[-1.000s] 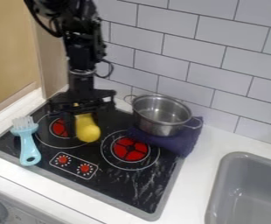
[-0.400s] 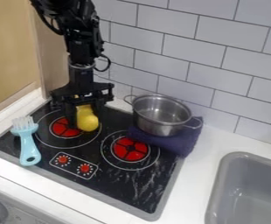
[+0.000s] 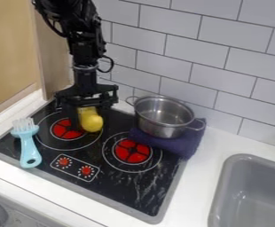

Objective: Move the yellow object to the right burner

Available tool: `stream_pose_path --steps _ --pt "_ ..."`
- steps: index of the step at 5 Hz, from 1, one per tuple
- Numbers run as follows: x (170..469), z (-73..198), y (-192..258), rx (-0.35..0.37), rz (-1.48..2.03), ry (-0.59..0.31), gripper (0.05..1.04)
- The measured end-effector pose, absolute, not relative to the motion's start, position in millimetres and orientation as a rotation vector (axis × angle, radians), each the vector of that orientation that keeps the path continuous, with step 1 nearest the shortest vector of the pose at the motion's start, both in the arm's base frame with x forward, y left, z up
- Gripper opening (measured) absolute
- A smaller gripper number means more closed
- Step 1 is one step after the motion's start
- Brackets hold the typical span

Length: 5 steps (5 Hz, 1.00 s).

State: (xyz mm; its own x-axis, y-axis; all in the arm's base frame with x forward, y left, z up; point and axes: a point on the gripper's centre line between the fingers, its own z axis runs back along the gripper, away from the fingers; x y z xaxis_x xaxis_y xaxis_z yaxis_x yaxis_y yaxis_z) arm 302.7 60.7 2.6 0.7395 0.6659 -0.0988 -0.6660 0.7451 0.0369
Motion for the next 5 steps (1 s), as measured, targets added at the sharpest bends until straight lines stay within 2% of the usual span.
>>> stream_pose_path --steps 1,2,3,4,5 --pt "299 4 61 0.011 0.730 0.133 1.017" --pt "299 14 62 0.014 0.730 0.123 1.003" --pt "303 31 61 0.036 0.712 0.094 0.998" --pt "306 65 59 0.059 0.682 0.017 0.999" --pt "301 84 43 0.089 0.572 0.018 0.998"
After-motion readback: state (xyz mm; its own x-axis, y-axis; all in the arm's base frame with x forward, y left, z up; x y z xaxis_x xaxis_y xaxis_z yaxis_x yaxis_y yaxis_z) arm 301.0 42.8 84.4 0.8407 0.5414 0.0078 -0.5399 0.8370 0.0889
